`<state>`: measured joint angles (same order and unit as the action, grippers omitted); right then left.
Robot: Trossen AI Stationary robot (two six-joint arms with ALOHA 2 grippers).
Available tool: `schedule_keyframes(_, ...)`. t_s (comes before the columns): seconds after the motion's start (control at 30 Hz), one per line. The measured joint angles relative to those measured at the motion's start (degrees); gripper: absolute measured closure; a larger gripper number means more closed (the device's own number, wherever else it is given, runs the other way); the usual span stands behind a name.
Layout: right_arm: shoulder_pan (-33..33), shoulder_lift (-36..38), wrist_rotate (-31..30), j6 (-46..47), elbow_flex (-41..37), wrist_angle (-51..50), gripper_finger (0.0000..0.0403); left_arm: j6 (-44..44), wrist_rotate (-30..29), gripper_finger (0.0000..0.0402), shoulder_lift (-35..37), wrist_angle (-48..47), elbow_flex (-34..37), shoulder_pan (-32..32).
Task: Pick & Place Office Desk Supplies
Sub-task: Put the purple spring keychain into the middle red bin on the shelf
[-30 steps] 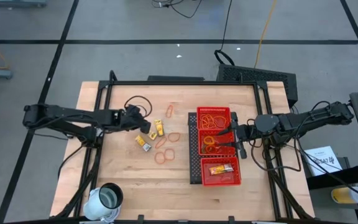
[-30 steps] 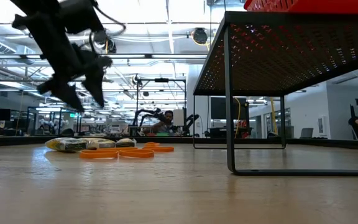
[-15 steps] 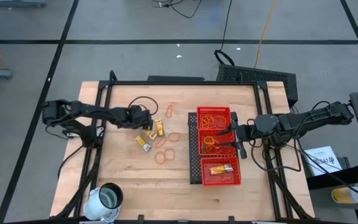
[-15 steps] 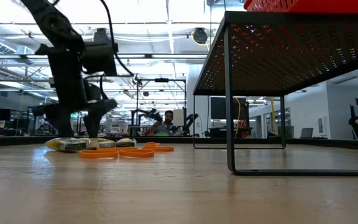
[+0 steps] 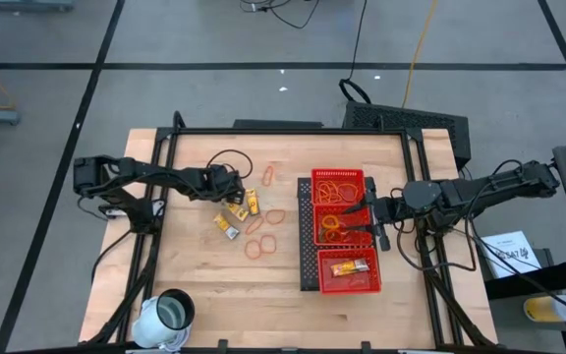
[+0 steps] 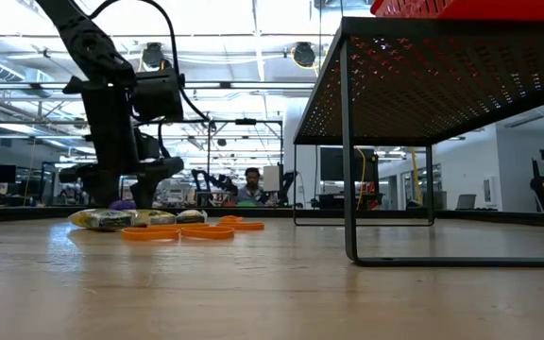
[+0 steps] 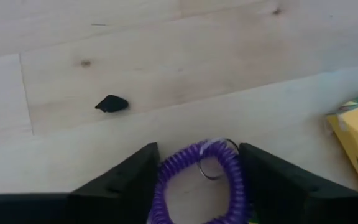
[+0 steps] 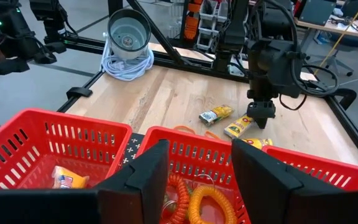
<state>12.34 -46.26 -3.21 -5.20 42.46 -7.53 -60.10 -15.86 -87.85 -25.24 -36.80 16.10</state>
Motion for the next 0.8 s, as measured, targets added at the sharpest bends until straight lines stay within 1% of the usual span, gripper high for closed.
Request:
schedule_keyframes(0.3, 0.0, 0.0, 0.0, 0.01, -0.02, 0.0, 0.0238, 0.12, 1.08, 0.0298, -0.13, 0.32, 0.07, 0.0)
schedule_keyframes(0.53, 0.0, 0.0, -0.01, 0.01, -0.02, 0.0, 0.0239, 6.32, 1.55, 0.0378, 0.75, 0.57, -0.98, 0.02)
schedule_keyframes(0.57, 0.0, 0.0, -0.01, 0.02, -0.02, 0.0, 0.0238, 7.25, 1.62, 0.0385, 1.23, 0.44, -1.32, 0.02)
schedule_keyframes(0.67, 0.0, 0.0, -0.01, 0.02, -0.02, -0.01, 0.0238, 10.13, 1.67, 0.0387, 3.17, 0.06, -3.21, 0.02)
schedule_keyframes(0.8, -0.01, 0.0, -0.08, 0.03, -0.02, 0.0, 0.0238, 13.55, 0.88, 0.0362, 6.77, 1.81, -5.38, 0.04)
